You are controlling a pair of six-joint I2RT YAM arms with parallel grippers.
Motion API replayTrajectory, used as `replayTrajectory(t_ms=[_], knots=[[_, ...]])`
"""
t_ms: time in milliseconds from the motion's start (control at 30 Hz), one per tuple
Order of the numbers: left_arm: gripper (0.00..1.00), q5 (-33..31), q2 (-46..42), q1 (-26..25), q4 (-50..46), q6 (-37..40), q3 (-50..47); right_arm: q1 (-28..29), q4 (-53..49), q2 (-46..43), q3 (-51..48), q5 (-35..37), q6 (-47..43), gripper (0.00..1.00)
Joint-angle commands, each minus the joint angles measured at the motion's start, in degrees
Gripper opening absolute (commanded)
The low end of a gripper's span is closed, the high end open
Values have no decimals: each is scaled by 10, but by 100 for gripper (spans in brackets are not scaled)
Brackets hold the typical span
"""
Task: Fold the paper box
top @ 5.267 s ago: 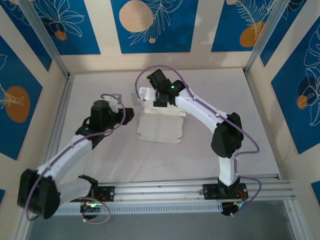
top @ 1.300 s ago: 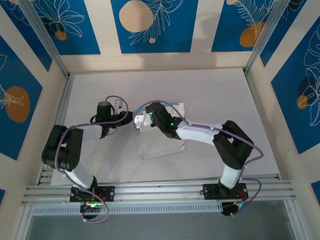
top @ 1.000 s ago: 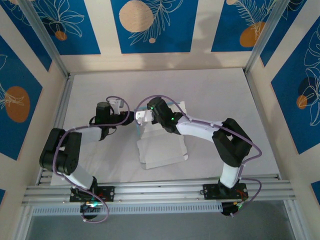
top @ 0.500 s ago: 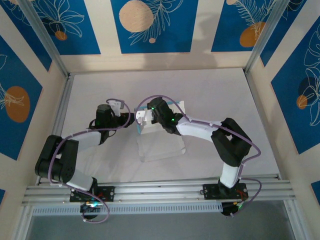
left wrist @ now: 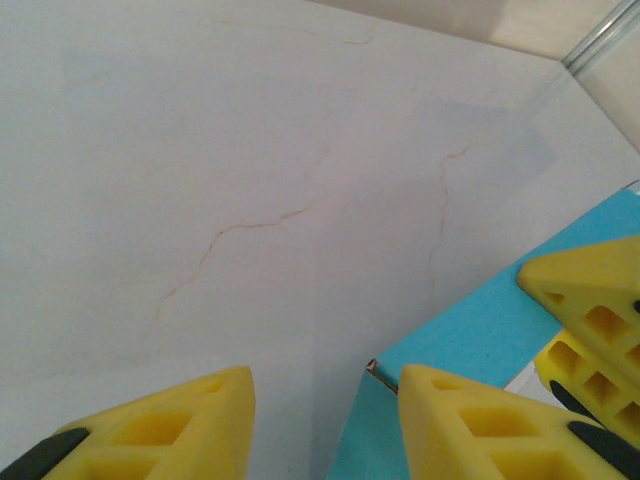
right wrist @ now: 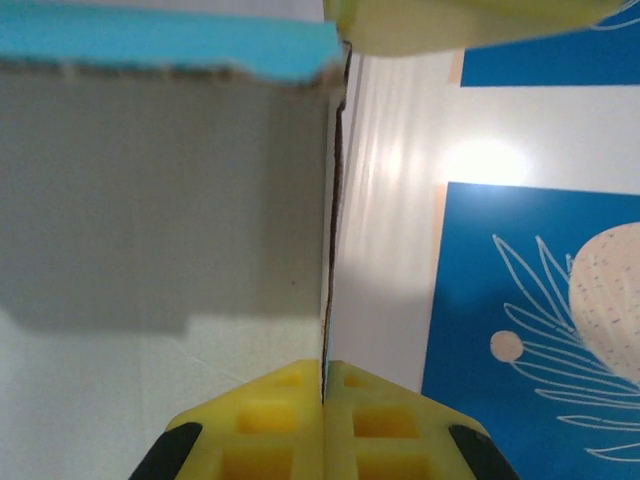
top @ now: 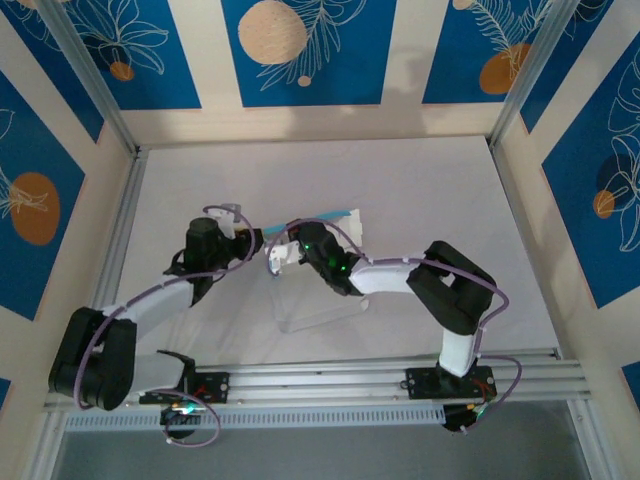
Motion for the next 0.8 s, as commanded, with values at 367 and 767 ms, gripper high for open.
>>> replayTrajectory(t_ms=[367, 767], knots=[[47, -139, -41, -16, -53, 70, 21, -25, 70, 12, 27, -30, -19, 0], [50, 42, 148, 30, 233, 94, 33, -70, 27, 44, 91, -89, -10, 0]])
